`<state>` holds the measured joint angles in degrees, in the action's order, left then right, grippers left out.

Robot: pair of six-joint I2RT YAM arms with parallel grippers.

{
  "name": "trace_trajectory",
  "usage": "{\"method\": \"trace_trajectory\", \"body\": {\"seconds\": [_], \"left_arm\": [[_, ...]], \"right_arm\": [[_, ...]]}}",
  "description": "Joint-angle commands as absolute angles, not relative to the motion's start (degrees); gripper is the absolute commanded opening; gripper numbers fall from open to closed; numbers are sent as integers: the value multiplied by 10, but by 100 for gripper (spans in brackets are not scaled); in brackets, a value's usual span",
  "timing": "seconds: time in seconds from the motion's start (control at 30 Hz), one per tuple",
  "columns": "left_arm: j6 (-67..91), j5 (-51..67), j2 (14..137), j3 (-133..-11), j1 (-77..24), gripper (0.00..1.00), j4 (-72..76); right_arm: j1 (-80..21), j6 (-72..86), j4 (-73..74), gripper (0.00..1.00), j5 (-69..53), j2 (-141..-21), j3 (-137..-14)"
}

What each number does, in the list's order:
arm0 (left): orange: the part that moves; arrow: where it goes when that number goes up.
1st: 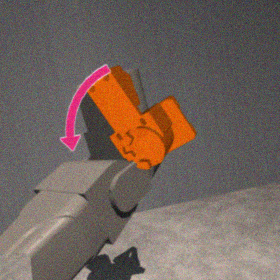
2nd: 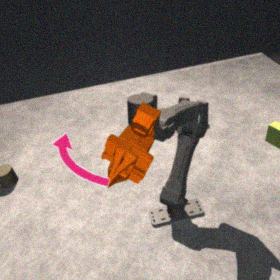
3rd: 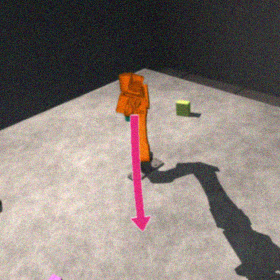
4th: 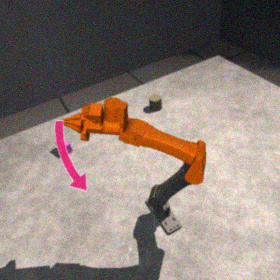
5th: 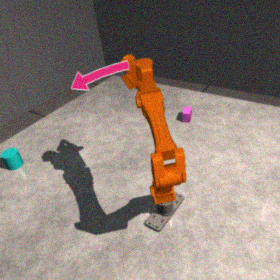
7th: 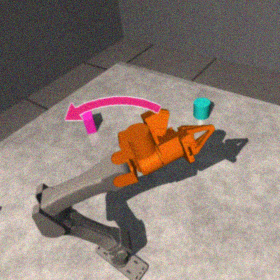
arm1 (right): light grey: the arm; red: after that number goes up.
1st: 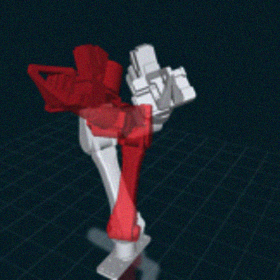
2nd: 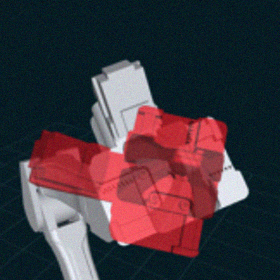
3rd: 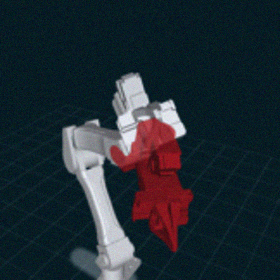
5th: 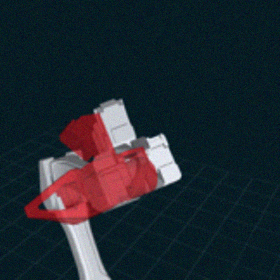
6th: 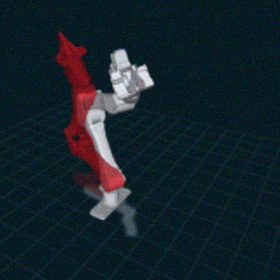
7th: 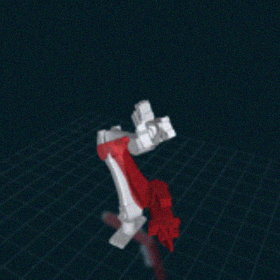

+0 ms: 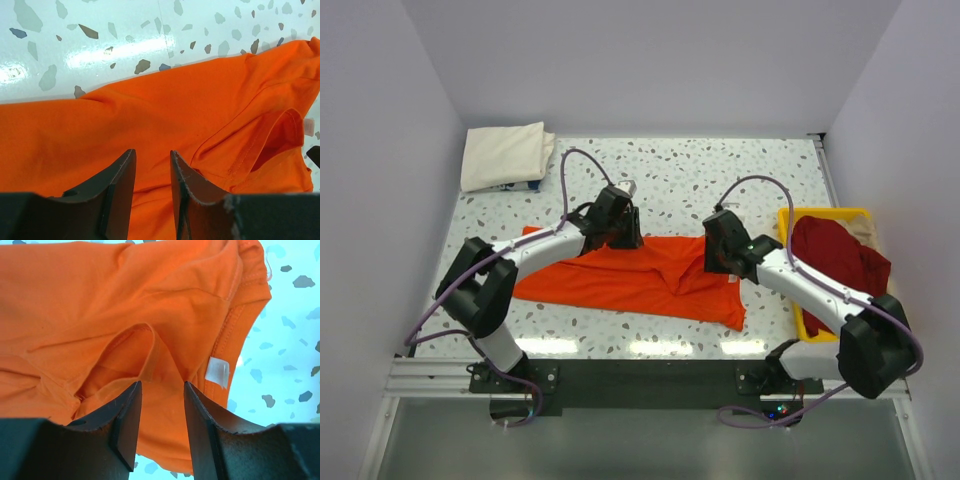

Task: Fold and stack the t-shirts
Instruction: Fold the tshirt

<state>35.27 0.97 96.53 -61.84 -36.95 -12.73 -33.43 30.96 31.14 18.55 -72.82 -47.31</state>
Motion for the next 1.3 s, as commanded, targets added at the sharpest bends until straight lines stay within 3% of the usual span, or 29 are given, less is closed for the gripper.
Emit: {"method": "trace_trajectory", "body": {"seconds": [0.0,0.97,1.27], "left_arm": [[338,2,965,-641,-374,38,-128],[332,6,966,-627,-374,38,-120],[333,8,963,-623,-374,38,-118]], "right_arm": [[-336,315,294,43,195,-762,-509],[-341,330,270,44,211,-829,-519],[-351,334,283,39,206,-805,-490]]}}
